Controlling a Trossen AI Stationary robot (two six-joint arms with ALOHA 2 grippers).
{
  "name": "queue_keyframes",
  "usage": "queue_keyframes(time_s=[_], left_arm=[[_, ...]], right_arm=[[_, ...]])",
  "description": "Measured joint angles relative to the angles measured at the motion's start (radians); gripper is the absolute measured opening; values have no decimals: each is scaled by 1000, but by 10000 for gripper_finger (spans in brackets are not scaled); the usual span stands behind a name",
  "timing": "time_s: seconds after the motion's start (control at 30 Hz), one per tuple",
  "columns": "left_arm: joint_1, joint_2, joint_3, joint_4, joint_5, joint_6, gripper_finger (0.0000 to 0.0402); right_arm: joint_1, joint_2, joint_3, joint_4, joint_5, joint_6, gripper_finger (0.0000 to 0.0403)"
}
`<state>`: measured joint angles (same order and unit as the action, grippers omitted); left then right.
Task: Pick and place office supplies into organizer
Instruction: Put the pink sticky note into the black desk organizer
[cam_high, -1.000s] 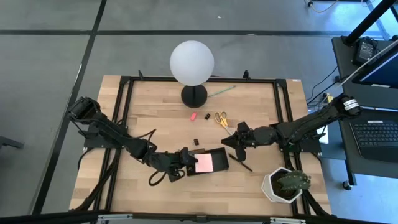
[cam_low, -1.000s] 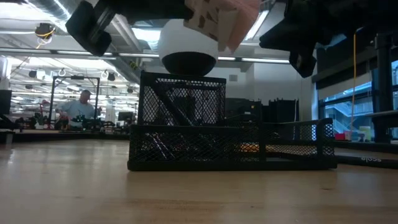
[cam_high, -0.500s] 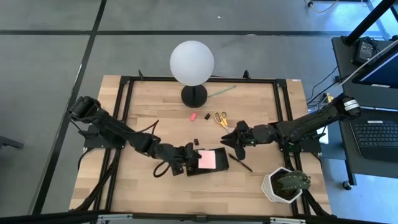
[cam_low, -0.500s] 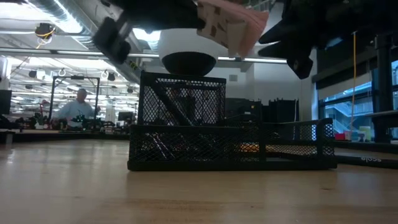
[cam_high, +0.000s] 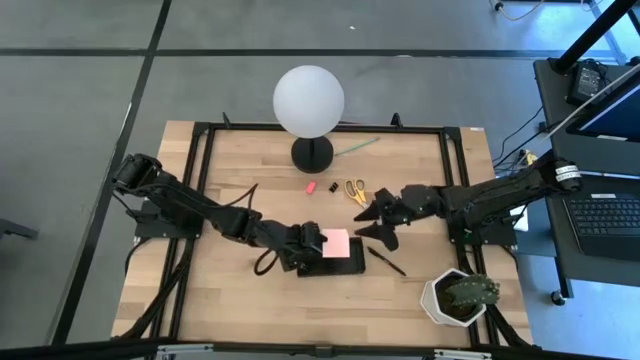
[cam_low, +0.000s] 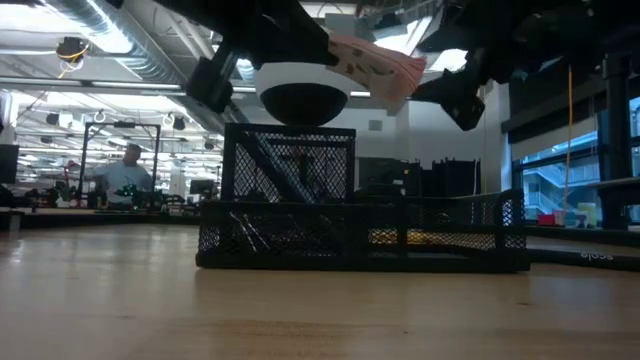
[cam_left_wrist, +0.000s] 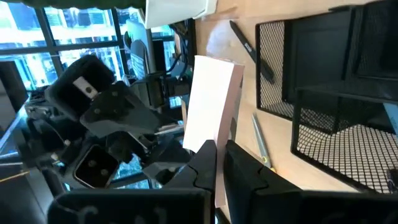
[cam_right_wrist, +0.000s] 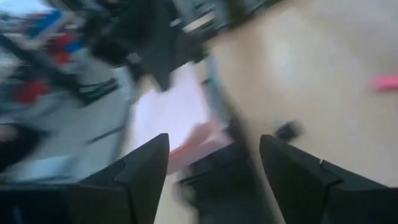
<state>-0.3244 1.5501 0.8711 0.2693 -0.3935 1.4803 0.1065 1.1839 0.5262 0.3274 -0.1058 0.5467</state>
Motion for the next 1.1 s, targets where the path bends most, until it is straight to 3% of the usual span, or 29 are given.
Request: queue_keyframes(time_s=[0.1,0.17,0.83,1.1], left_arm=[[0,0,0,12,0,0,8],[-3,0,0,27,0,2,8],[-26,1,-1,133,45,161,9],[5,1,-1,147,45,191,10]], right_arm=[[-52,0,0,25,-147,54,251],[-78,0,0,33,-173,78,249],[-113,0,0,61,-221,212,249],[-75,1,0,132,-218,212,249]])
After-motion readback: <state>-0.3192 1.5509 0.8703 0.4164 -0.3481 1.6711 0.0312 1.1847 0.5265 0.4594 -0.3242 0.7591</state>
